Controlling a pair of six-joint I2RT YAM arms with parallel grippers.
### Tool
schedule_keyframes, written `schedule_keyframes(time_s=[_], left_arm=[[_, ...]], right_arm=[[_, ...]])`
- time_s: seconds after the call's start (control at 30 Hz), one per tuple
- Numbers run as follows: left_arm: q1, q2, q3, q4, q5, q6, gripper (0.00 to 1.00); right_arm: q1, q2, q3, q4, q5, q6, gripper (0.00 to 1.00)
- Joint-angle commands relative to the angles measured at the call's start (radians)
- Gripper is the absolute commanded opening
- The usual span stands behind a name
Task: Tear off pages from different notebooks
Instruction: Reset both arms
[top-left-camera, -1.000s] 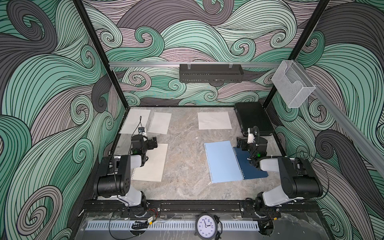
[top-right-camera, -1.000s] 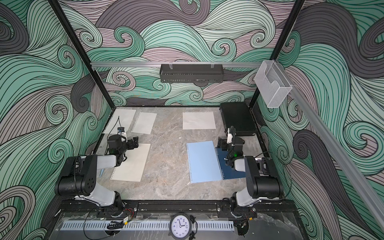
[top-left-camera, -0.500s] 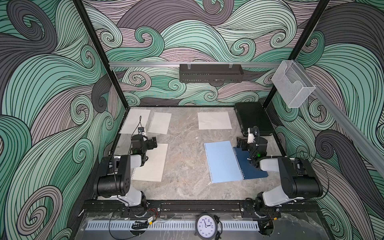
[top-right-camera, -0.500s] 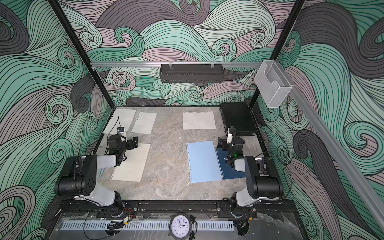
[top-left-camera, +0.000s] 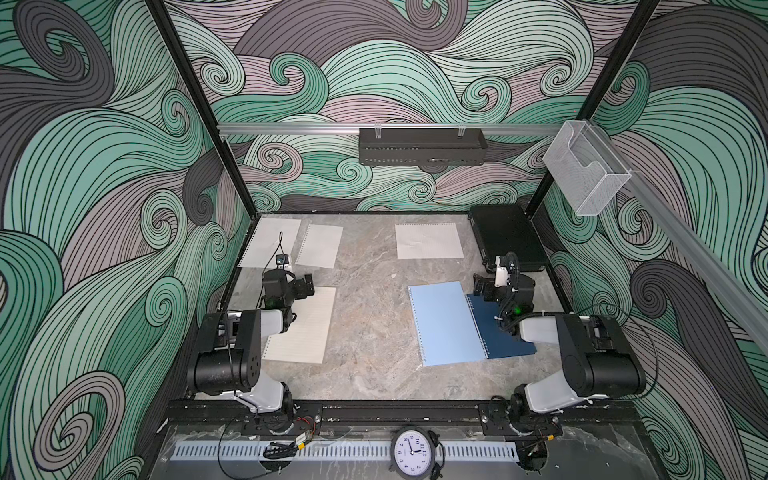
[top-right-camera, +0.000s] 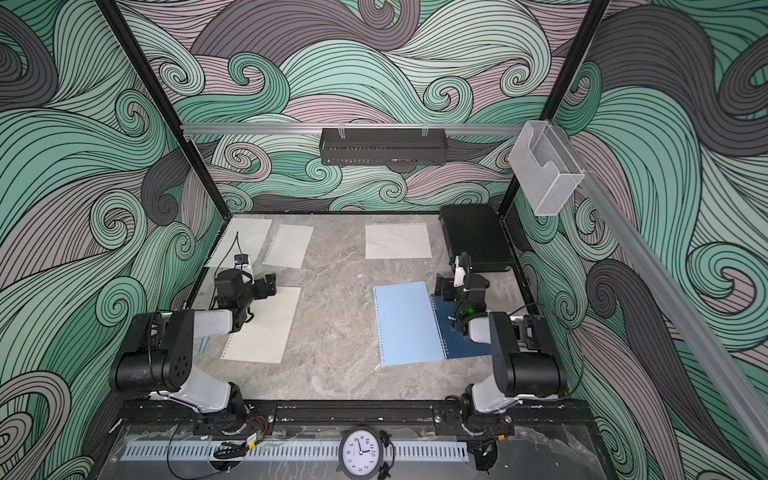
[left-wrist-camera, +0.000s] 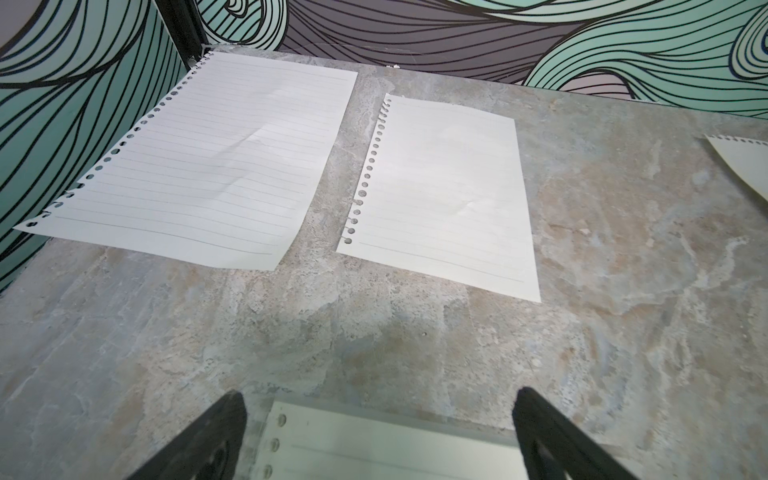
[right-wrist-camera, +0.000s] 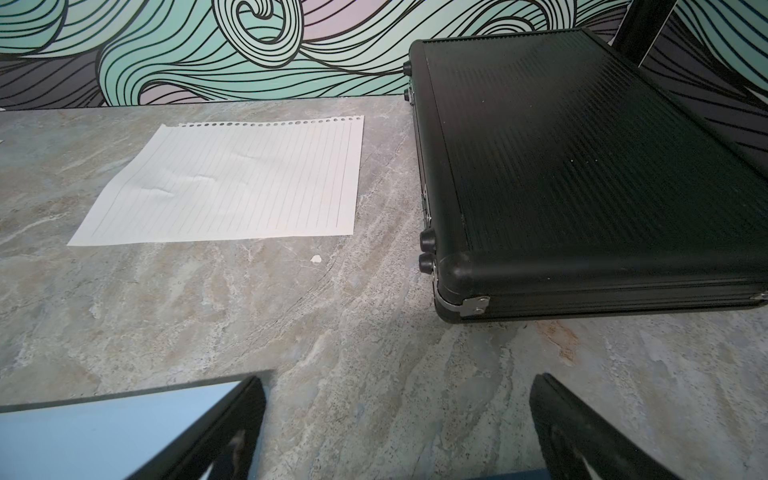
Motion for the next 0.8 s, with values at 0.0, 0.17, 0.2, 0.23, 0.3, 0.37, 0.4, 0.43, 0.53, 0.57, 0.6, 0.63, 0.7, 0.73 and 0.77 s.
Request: schedule_keyframes(time_s=[0.0,0.17,0.2,0.23,0.3,0.37,0.4,0.43,0.53,0.57,0.6,0.63,0.7,0.73,0.77], left_arm=[[-0.007,-0.017,0.022,-0.010,-0.005,0.009,0.99],[-0.007,-0.017,0.022,-0.009,-0.005,0.011,0.99],[-0.007,-0.018,0.022,-0.010,-0.005,0.009,0.99],[-0.007,-0.017,0.022,-0.009,-0.005,0.010,0.99],[-0.007,-0.018,0.021,-0.010,-0.005,0.010,0.98],[-0.007,-0.017,0.022,-0.009,-0.005,0.009,0.99],[-0.007,-0.018,0.022,-0.009,-0.004,0.009,0.99],[-0.007,-0.017,0.022,-0.009,-0.005,0.009,0.98],[-0.007,-0.016,0.022,-0.009,-0.005,0.009,0.98],[-0.008,-0.018,0.022,-0.010,-0.005,0.010,0.98],[-0.008,-0.016,0.021,-0.010,-0.004,0.009,0.98],[-0.007,-0.018,0.022,-0.009,-0.005,0.009,0.99],[-0.007,-0.017,0.022,-0.009,-0.004,0.009,0.99],[-0.007,-0.017,0.021,-0.009,-0.005,0.011,0.99],[-0.007,-0.017,0.022,-0.009,-0.005,0.011,0.99]], right_arm=[[0.048,-0.016,-0.008,0.046,0.251,0.015,0.99],[0.060,-0.019,-0.016,0.054,0.333,0.037,0.99],[0.049,-0.016,-0.020,0.061,0.241,0.016,0.99],[0.018,0.002,-0.004,0.061,0.007,-0.039,0.99],[-0.045,-0.014,-0.018,0.059,-0.158,-0.024,0.99],[-0.044,-0.003,-0.013,0.070,-0.167,-0.026,0.99],[-0.034,-0.011,-0.007,0.043,-0.142,-0.031,0.99],[-0.026,-0.007,-0.005,0.047,-0.126,-0.035,0.99],[-0.026,-0.009,-0.007,0.047,-0.125,-0.035,0.99],[-0.026,-0.008,-0.006,0.047,-0.126,-0.034,0.99],[-0.025,-0.010,-0.006,0.044,-0.125,-0.035,0.99],[-0.026,-0.009,-0.006,0.046,-0.126,-0.036,0.99],[-0.026,-0.011,-0.005,0.044,-0.125,-0.036,0.99],[-0.025,-0.008,-0.006,0.048,-0.125,-0.035,0.99],[-0.025,-0.010,-0.007,0.046,-0.125,-0.036,0.99]])
